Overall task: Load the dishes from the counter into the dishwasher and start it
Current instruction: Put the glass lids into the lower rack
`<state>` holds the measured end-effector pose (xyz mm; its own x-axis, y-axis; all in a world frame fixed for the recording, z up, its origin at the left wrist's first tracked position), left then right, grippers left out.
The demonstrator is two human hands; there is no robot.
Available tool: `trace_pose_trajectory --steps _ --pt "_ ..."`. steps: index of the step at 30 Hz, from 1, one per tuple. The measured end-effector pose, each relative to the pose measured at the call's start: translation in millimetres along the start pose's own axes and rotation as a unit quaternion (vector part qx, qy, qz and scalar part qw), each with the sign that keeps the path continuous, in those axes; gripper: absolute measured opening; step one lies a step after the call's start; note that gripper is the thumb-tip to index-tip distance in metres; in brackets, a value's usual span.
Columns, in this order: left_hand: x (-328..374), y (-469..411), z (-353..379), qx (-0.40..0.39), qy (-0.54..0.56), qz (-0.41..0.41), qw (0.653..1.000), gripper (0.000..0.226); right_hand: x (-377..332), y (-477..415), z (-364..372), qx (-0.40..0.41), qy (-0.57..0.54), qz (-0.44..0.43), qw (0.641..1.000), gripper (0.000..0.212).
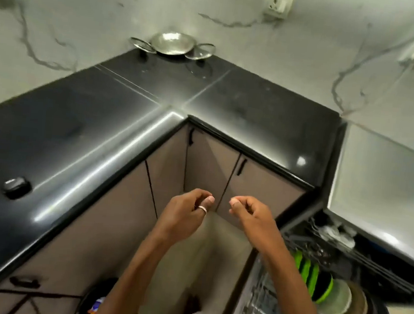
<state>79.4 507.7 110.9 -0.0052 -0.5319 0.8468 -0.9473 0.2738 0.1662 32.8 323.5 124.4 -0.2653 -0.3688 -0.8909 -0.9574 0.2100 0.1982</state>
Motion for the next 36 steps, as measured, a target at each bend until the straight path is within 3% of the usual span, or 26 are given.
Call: trace_pose_trajectory --steps 9,15,23,28,32,36 --pt "-17.0 -161.8 -101.2 0.089 0.017 -0.029 0.995 0.017 -76.0 -201.7 39.2 -0.042 -0.008 -0.076 0.996 0.013" --pt "-27.8 -278.5 -146.5 0.141 0.082 -0.051 0.985 0.021 -121.9 -336.0 44.0 -0.056 0.075 -0.107 0.99 0.013" --pt "-59.0 -410.5 -195.6 0.177 0.057 -0.088 0.979 0.009 -165.6 -475.5 83.3 -0.108 0.157 -0.091 0.977 0.013" --pt "-83.3 -528.9 -222.9 0.15 0.029 -0.098 0.983 0.037 -184.3 -556.7 123.7 -0.106 0.204 -0.074 0.97 0.023" --pt "-98.2 -606.5 -233.4 0.113 -0.008 -0.118 0.987 0.047 -191.6 -622.3 144.6 -0.104 0.211 -0.039 0.971 0.03" --pt "-130.0 -674.9 -254.9 0.125 0.1 -0.175 0.971 0.061 -197.8 -687.6 146.6 -0.03 0.134 0.015 0.99 0.029"
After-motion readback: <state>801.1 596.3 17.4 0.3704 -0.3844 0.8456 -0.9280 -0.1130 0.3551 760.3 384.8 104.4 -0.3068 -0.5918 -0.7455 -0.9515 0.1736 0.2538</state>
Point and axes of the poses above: each hand's wrist, its own y-axis away from the middle knuckle, its own z-axis out of the palm, x = y × z, the point moved 2 cm from there along -y, towards the middle knuckle, and after that the axes turned 3 degrees about -z, right-handed, at the moved point
